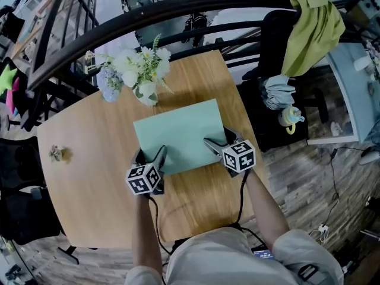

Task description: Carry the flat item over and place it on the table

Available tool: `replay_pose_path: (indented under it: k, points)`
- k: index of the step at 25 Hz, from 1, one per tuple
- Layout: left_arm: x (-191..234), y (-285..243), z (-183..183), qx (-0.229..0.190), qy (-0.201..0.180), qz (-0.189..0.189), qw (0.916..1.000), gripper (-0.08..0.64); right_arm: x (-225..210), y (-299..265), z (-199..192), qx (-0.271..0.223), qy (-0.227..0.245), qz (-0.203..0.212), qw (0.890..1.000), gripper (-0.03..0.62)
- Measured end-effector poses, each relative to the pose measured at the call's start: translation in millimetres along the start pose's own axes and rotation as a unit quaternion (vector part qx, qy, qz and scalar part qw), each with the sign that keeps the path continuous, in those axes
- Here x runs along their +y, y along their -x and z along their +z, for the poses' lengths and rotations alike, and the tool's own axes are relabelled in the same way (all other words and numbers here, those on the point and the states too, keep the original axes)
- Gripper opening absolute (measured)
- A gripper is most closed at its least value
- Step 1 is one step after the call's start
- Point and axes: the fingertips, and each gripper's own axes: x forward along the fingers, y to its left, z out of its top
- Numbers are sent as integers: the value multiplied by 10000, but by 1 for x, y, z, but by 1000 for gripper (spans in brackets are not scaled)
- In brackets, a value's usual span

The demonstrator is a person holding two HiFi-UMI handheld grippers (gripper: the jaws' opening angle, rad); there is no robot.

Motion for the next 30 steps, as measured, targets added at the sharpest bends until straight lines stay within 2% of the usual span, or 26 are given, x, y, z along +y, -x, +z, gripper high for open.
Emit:
replay_pose_path:
  k: [30]
  points:
    - [11, -19, -4, 259, 267, 2, 9993, 410, -10, -18, -1, 206, -208, 31, 9996, 376]
